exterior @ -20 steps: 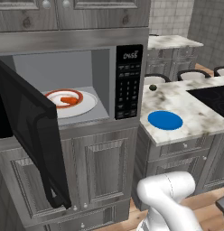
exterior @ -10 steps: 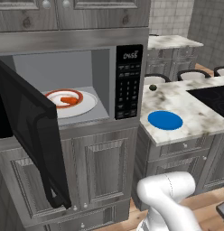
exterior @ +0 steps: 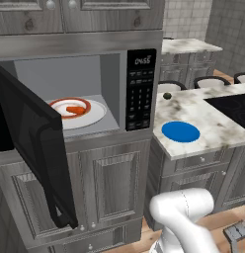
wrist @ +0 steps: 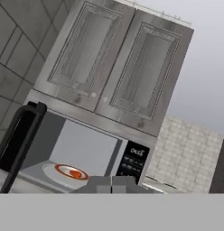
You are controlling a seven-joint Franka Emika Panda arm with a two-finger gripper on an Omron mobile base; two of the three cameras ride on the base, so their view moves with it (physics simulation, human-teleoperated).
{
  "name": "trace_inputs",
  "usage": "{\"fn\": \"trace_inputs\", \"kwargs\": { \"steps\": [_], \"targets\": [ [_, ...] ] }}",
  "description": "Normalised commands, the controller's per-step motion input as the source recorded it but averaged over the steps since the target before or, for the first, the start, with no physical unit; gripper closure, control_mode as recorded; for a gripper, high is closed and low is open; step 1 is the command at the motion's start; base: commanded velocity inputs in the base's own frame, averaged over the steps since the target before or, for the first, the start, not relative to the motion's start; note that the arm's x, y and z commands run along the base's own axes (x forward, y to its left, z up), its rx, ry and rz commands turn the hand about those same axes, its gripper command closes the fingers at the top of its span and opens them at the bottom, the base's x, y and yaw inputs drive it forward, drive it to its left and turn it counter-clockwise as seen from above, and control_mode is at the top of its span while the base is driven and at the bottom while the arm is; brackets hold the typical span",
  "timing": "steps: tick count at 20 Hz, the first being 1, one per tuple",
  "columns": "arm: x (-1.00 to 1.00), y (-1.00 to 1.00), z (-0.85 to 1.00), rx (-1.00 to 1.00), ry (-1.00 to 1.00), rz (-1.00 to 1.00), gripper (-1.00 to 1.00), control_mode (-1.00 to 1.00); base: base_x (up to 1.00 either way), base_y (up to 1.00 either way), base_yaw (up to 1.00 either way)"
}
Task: Pick the carrot from the counter and place it in the microwave. Then turn on the microwave.
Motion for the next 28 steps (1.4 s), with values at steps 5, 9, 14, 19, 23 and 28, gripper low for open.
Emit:
{"fn": "trace_inputs", "kwargs": {
  "steps": [5,9,14,19,23,28],
  "targets": [
    [0.11,0.12,0.00,0.00,-0.07,-0.04,1.00,-1.00,0.00,0.00,0.00],
    [0.16,0.14,-0.05,0.01,-0.04,-0.06,1.00,-1.00,0.00,0.00,0.00],
    [0.16,0.17,-0.12,0.01,-0.04,-0.06,1.00,-1.00,0.00,0.00,0.00],
    [0.16,0.18,-0.13,0.01,-0.04,-0.06,1.00,-1.00,0.00,0.00,0.00],
    [0.20,0.19,-0.16,0.02,-0.03,-0.06,1.00,-1.00,0.00,0.00,0.00],
    [0.19,0.23,-0.22,0.01,-0.03,-0.06,1.00,-1.00,0.00,0.00,0.00]
  ]
}}
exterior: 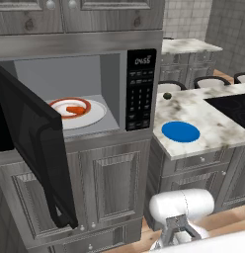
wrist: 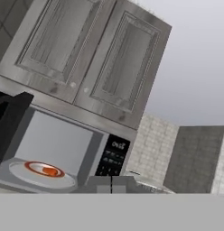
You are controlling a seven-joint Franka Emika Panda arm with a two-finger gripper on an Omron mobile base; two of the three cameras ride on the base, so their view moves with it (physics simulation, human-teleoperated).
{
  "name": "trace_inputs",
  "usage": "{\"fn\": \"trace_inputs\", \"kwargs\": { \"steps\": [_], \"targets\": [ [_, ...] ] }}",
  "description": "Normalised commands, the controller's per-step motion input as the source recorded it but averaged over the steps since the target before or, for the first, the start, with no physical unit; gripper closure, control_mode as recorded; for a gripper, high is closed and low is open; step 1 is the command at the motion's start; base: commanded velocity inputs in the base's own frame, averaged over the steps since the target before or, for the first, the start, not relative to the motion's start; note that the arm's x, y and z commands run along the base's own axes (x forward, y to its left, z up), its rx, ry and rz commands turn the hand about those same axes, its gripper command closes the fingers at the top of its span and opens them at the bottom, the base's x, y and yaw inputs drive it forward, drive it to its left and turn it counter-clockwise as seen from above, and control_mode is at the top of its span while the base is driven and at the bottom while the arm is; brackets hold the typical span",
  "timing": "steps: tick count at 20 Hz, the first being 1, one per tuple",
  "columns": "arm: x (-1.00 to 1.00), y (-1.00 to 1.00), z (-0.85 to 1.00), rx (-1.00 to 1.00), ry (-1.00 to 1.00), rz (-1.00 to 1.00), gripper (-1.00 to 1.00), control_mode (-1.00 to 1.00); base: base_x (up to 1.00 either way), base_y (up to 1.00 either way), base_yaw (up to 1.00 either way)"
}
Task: Pick the carrot from the counter and place it in the microwave. Then turn on the microwave.
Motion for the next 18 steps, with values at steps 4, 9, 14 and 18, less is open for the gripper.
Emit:
{"fn": "trace_inputs", "kwargs": {
  "steps": [4,9,14,18],
  "targets": [
    [0.18,0.22,-0.22,0.01,-0.02,-0.06,1.00,-1.00,0.00,0.00,0.00],
    [0.22,0.17,-0.19,0.02,-0.02,-0.07,1.00,-1.00,0.00,0.00,0.00],
    [0.30,0.19,-0.21,0.02,-0.02,-0.08,1.00,-1.00,0.00,0.00,0.00],
    [0.27,0.21,-0.22,0.01,-0.02,-0.07,1.00,-1.00,0.00,0.00,0.00]
  ]
}}
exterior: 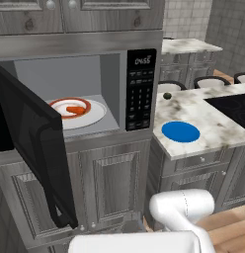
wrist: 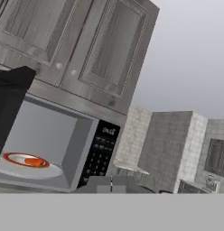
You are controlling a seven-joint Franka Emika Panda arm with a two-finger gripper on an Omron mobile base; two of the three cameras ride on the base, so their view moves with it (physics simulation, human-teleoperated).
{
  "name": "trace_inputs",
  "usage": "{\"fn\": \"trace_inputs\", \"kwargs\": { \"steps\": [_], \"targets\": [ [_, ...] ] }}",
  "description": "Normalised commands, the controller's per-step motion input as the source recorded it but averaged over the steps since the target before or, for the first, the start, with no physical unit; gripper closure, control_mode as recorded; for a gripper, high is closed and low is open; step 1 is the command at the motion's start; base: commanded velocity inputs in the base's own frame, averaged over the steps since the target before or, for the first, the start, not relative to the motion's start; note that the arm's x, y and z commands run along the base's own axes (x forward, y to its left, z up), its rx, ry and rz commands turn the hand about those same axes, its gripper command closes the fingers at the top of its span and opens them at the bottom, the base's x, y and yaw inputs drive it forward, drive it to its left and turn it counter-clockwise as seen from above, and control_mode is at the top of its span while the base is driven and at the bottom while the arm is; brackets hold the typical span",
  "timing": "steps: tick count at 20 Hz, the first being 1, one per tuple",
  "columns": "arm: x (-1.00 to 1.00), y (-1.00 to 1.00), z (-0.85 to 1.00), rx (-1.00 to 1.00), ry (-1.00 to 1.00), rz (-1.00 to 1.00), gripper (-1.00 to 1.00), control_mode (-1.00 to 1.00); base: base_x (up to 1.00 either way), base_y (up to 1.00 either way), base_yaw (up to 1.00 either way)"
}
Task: Pick the carrot from the counter and place it in the microwave. Then turn on the microwave.
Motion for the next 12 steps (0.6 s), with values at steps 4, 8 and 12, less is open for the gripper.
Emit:
{"fn": "trace_inputs", "kwargs": {
  "steps": [4,8,12],
  "targets": [
    [0.26,0.24,-0.24,0.01,-0.02,-0.06,1.00,-1.00,0.00,0.00,0.00],
    [0.26,0.22,-0.22,0.01,-0.02,-0.06,1.00,-1.00,0.00,0.00,0.00],
    [0.26,0.20,-0.19,0.02,-0.02,-0.06,1.00,-1.00,0.00,0.00,0.00]
  ]
}}
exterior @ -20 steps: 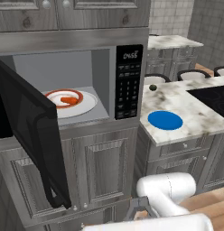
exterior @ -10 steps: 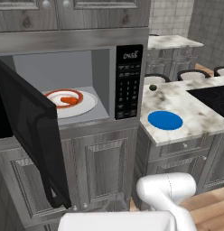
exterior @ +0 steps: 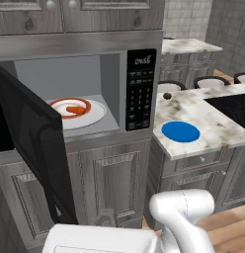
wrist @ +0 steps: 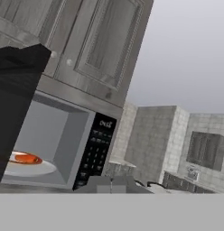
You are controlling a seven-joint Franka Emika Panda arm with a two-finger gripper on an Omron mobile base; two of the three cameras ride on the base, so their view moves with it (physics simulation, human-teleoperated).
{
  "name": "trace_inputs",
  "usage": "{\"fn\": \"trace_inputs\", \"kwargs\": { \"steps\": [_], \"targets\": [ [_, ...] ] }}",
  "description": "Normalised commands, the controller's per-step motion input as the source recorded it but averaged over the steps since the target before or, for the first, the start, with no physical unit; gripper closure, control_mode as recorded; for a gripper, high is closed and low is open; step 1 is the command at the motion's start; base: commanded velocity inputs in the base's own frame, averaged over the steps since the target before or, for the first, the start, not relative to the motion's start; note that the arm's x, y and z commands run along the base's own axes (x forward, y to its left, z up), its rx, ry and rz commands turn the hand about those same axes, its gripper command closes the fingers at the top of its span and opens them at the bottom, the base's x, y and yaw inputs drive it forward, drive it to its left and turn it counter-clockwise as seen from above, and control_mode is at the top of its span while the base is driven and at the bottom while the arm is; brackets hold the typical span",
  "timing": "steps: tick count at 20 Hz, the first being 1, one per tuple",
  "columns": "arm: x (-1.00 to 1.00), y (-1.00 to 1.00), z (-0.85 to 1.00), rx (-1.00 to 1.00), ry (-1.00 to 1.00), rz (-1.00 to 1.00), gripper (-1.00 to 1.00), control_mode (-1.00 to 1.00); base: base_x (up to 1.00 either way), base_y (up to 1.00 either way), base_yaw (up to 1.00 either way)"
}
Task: Pick the carrot from the counter and place it in the microwave. Then turn on the microwave.
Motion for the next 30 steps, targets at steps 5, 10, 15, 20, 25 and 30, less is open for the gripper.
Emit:
{"fn": "trace_inputs", "kwargs": {
  "steps": [5,10,15,20,25,30],
  "targets": [
    [0.24,0.23,-0.20,0.01,-0.03,-0.06,1.00,-1.00,0.00,0.00,0.00],
    [0.23,0.25,-0.21,0.01,-0.02,-0.06,1.00,-1.00,0.00,0.00,0.00],
    [0.22,0.26,-0.22,0.01,-0.02,-0.06,1.00,-1.00,0.00,0.00,0.00],
    [0.22,0.30,-0.23,0.00,-0.03,-0.05,1.00,-1.00,0.00,0.00,0.00],
    [0.23,0.28,-0.18,0.01,-0.03,-0.06,1.00,-1.00,0.00,0.00,0.00],
    [0.26,0.28,-0.16,0.01,-0.02,-0.06,1.00,-1.00,0.00,0.00,0.00]
  ]
}}
